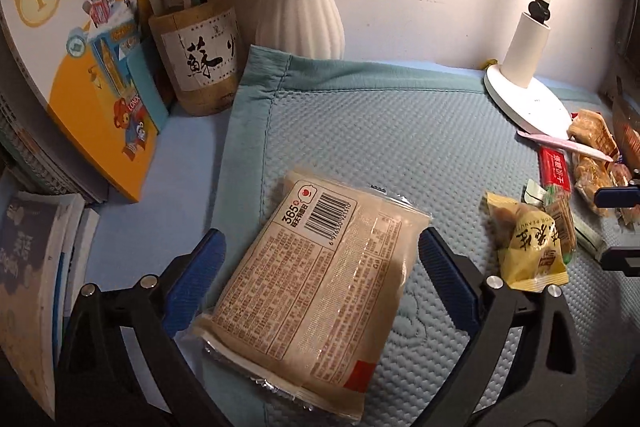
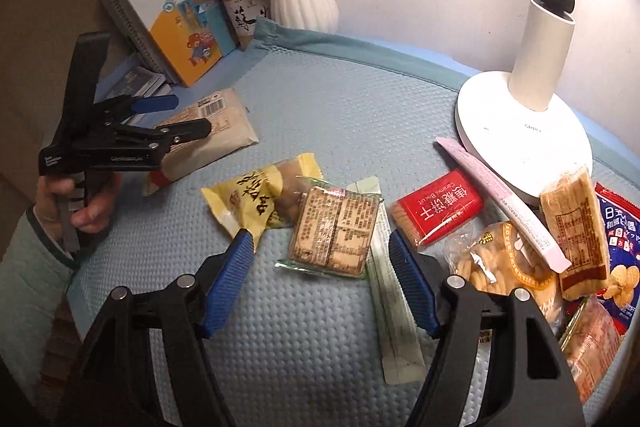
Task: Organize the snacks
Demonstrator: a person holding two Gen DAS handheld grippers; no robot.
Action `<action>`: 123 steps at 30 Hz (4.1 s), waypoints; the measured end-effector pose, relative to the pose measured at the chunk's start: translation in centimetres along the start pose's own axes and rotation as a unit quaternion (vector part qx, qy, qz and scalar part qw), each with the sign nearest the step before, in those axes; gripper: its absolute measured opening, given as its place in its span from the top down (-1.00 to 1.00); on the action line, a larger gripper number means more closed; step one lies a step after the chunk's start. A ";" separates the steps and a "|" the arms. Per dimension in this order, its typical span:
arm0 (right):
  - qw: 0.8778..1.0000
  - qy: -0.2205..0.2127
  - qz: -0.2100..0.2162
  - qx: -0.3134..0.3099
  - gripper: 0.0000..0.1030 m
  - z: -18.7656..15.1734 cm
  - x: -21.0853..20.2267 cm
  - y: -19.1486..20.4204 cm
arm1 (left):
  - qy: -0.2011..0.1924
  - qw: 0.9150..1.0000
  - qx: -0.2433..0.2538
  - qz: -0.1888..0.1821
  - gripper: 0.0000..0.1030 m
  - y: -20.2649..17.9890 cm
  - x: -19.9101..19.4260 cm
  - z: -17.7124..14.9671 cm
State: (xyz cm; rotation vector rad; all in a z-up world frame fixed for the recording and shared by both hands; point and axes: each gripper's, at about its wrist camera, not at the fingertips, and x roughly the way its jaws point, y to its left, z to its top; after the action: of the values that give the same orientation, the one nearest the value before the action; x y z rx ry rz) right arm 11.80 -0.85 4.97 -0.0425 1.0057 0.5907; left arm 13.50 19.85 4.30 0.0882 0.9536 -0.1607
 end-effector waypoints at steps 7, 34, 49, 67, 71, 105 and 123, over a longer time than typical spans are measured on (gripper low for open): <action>1.000 0.010 0.004 -0.005 0.06 -0.2 2.0 -0.1 | 0.052 0.997 0.064 -0.002 -0.87 -1.9 2.3 -0.7; 0.990 -0.039 -0.092 0.096 0.11 -16.3 -14.9 -6.4 | -0.045 0.994 -0.067 -0.073 -0.45 -16.0 -10.3 -8.2; 0.982 -0.046 -0.161 0.088 -0.20 -21.5 -15.8 -8.7 | -0.015 0.998 -0.023 -0.054 -0.46 -28.3 -9.1 -12.6; 0.965 -0.062 -0.191 0.171 -0.19 -22.4 -13.6 -8.7 | -0.004 1.000 0.003 0.001 -0.61 -29.3 -8.9 -14.1; 0.964 -0.067 -0.200 0.163 -0.06 -22.7 -13.6 -8.7 | -0.011 1.000 0.000 0.010 -0.49 -29.7 -9.4 -13.9; 0.976 -0.036 -0.111 0.184 -0.35 -25.2 -16.1 -9.2 | -0.071 0.995 0.029 -0.068 -0.43 -35.8 -12.2 -5.0; 0.931 -0.210 -0.212 0.210 0.15 -21.5 -31.2 -16.7 | -0.119 0.982 0.092 -0.112 -0.43 -42.0 -13.9 1.3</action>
State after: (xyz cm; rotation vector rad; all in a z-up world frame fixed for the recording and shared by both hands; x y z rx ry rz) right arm -9.21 -35.32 14.41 0.2343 0.6548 -0.0253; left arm -0.72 -20.33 16.19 0.1278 0.7065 -0.4584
